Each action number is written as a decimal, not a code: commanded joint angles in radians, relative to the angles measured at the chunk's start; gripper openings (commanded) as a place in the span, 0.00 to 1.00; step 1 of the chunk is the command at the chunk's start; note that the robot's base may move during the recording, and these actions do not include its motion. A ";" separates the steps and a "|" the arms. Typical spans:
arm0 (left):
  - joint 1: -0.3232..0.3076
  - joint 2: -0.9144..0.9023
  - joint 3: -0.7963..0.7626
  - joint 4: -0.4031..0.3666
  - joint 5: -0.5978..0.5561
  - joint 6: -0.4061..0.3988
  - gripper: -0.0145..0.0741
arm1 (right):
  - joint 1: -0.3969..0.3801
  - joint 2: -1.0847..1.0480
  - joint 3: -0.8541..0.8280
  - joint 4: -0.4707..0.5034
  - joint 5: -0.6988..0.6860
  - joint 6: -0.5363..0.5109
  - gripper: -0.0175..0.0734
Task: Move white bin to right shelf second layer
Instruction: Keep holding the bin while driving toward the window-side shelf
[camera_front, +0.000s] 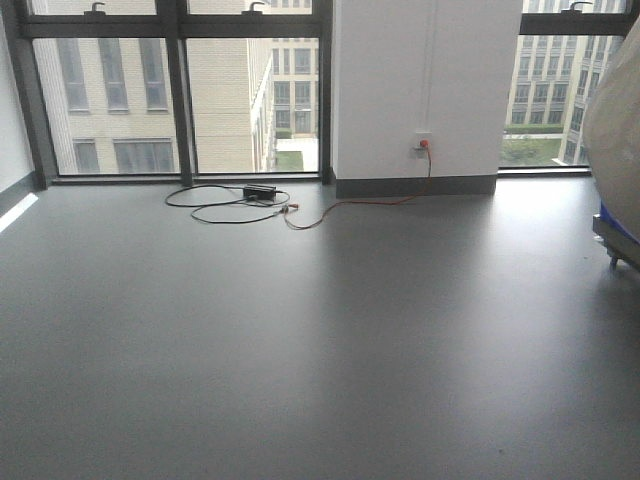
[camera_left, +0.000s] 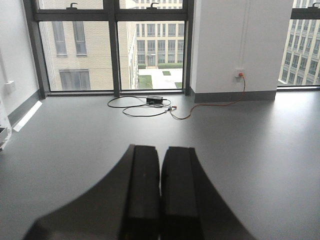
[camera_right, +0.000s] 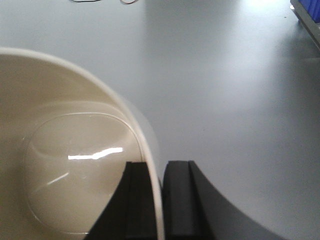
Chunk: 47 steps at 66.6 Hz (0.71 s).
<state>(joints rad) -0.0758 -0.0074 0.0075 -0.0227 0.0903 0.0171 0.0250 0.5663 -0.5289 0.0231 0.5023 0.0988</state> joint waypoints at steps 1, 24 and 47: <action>-0.004 -0.016 0.037 -0.006 -0.081 -0.005 0.26 | 0.002 -0.002 -0.031 0.002 -0.101 0.001 0.27; -0.004 -0.016 0.037 -0.006 -0.081 -0.005 0.26 | 0.002 -0.002 -0.031 0.002 -0.102 0.001 0.27; -0.004 -0.016 0.037 -0.006 -0.081 -0.005 0.26 | 0.002 -0.002 -0.031 0.002 -0.102 0.001 0.27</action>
<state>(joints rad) -0.0758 -0.0074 0.0075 -0.0227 0.0903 0.0171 0.0250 0.5663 -0.5289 0.0231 0.5008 0.0988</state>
